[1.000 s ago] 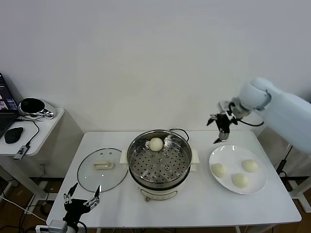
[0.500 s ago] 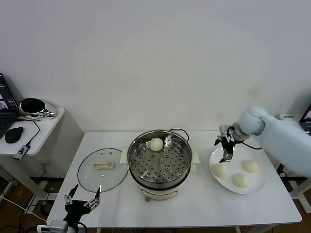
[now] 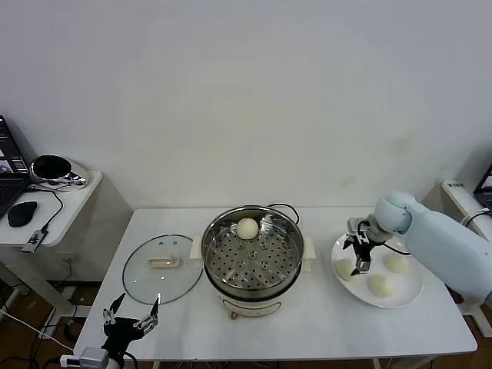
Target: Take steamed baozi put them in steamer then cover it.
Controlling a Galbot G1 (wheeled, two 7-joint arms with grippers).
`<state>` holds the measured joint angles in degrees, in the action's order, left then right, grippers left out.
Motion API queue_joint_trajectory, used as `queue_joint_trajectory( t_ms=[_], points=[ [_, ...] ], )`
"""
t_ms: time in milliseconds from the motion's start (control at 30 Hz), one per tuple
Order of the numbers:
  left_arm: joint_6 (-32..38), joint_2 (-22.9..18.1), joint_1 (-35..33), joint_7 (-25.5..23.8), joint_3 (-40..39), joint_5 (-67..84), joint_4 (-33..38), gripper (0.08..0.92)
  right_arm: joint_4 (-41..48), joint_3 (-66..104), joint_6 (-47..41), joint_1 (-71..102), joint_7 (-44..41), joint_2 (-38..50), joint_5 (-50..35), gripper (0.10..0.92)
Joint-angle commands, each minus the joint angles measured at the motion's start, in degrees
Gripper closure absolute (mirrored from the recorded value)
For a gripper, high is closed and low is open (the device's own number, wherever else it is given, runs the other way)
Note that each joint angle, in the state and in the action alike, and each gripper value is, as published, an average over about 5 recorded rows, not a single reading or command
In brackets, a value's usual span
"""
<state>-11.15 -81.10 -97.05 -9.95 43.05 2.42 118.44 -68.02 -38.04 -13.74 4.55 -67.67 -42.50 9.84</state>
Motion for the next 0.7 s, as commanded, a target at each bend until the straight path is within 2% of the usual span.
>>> queue_joint_trajectory(
  t_ms=[33,700],
  points=[
    [0.01,0.08,-0.01,-0.01,0.29,0.01,-0.32,0.177,2.45,1.28,0.73,2.13,0.83,-1.03,2.02,0.203],
    [0.01,-0.05,0.06,0.03,0.49,-0.04,-0.59,0.177,4.63,1.68,0.41,3.12,2.66,-2.53,2.47,0.203]
  ],
)
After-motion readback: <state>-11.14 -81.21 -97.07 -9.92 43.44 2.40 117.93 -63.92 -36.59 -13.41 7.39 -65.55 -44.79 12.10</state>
